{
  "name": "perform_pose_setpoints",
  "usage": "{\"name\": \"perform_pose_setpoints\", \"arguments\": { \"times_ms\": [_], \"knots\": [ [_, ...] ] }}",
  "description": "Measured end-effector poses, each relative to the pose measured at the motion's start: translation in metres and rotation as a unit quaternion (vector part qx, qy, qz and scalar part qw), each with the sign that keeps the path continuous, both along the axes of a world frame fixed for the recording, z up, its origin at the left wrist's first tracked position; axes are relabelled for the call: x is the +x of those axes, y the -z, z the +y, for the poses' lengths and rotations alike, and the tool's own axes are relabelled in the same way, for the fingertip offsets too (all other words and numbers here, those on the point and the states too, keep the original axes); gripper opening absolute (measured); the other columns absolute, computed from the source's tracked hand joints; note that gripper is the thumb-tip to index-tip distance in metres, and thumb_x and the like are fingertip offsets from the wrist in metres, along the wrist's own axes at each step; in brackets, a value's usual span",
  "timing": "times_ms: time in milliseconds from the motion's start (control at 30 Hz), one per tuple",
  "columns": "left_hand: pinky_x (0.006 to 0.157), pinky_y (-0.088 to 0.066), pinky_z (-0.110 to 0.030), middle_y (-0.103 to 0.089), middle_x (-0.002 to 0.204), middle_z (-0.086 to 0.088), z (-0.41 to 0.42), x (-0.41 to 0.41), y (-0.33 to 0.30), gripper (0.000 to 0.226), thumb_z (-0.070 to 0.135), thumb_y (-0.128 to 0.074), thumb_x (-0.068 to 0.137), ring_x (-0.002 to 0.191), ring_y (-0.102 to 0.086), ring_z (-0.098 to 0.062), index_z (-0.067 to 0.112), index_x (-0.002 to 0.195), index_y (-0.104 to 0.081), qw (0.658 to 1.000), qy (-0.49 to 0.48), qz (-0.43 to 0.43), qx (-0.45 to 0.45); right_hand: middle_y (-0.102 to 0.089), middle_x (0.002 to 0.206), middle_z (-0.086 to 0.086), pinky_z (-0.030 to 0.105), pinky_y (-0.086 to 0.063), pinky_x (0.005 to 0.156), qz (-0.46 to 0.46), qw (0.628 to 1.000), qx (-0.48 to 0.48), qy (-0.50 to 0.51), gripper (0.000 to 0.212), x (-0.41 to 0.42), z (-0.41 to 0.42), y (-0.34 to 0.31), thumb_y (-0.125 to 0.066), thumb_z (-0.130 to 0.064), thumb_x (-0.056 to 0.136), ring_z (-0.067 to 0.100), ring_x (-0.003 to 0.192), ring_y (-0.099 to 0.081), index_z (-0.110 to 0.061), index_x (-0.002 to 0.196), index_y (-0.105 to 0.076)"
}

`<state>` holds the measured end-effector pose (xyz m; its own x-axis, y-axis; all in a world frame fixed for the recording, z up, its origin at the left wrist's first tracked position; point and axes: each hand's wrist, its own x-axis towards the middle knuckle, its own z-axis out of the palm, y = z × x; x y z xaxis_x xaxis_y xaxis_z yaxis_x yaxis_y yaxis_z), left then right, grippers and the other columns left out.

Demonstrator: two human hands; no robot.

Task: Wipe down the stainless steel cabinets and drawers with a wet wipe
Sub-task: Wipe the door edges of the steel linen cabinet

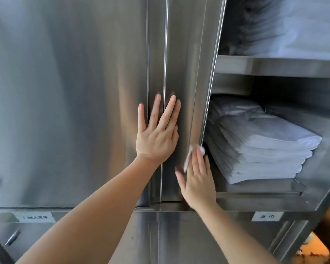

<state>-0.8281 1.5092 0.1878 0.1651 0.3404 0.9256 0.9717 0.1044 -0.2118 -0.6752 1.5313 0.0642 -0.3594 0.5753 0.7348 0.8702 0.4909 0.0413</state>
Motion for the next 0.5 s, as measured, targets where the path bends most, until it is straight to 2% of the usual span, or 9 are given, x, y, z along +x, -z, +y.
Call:
{"name": "perform_pose_setpoints", "arguments": {
  "times_ms": [67,133,233,367,433,500],
  "knots": [
    [0.120,0.004,-0.056,-0.015,0.164,0.004,-0.001,0.001,0.000,0.061,0.032,-0.038,0.100,0.151,-0.009,-0.028,0.019,0.157,-0.019,1.000,-0.001,-0.001,-0.005,-0.015,0.157,0.017,0.050,-0.033,0.112,-0.033,0.999,-0.042,0.011,0.072,0.005,-0.013,0.047,-0.031,-0.049,0.101,0.025,0.149,-0.012,0.006,0.147,-0.025],
    [0.120,0.005,-0.055,-0.016,0.164,0.004,-0.002,0.002,0.000,0.061,0.032,-0.038,0.100,0.151,-0.009,-0.028,0.019,0.157,-0.019,1.000,-0.003,-0.002,-0.009,-0.021,0.156,0.017,0.050,-0.033,0.113,-0.045,0.997,-0.051,0.028,0.072,0.004,-0.016,0.054,-0.028,-0.050,0.100,0.025,0.148,-0.015,0.006,0.145,-0.031],
    [0.120,0.005,-0.055,-0.017,0.164,0.004,-0.002,0.002,-0.001,0.061,0.031,-0.037,0.100,0.151,-0.010,-0.028,0.020,0.157,-0.018,1.000,-0.004,-0.006,-0.010,-0.027,0.155,0.019,0.048,-0.024,0.118,-0.001,1.000,0.004,0.026,0.071,-0.004,-0.005,0.003,-0.027,-0.051,0.102,0.028,0.148,-0.017,0.003,0.147,-0.021],
    [0.120,0.007,-0.055,-0.014,0.164,0.003,0.000,0.001,0.000,0.061,0.034,-0.035,0.102,0.152,-0.007,-0.029,0.020,0.157,-0.015,1.000,-0.007,-0.002,-0.017,-0.011,0.161,0.015,0.046,-0.014,0.121,0.036,0.996,0.085,0.015,0.075,-0.005,0.025,-0.097,-0.021,-0.055,0.103,0.024,0.151,-0.002,0.000,0.153,-0.009],
    [0.120,0.007,-0.055,-0.014,0.164,0.003,0.000,0.001,0.000,0.060,0.034,-0.034,0.102,0.152,-0.007,-0.029,0.020,0.157,-0.015,1.000,-0.006,-0.004,-0.016,-0.011,0.162,0.015,0.046,-0.014,0.121,0.034,0.995,0.098,0.004,0.075,-0.004,0.030,-0.104,-0.021,-0.054,0.103,0.024,0.151,-0.001,-0.001,0.153,-0.008],
    [0.119,0.007,-0.055,-0.015,0.164,0.003,0.001,0.000,0.001,0.060,0.032,-0.034,0.101,0.151,-0.008,-0.029,0.020,0.157,-0.015,1.000,-0.008,-0.002,-0.011,-0.012,0.161,0.016,0.046,-0.015,0.121,0.037,0.997,0.072,-0.008,0.074,-0.003,0.023,-0.068,-0.025,-0.052,0.103,0.025,0.151,-0.003,0.000,0.153,-0.009]
  ]
}}
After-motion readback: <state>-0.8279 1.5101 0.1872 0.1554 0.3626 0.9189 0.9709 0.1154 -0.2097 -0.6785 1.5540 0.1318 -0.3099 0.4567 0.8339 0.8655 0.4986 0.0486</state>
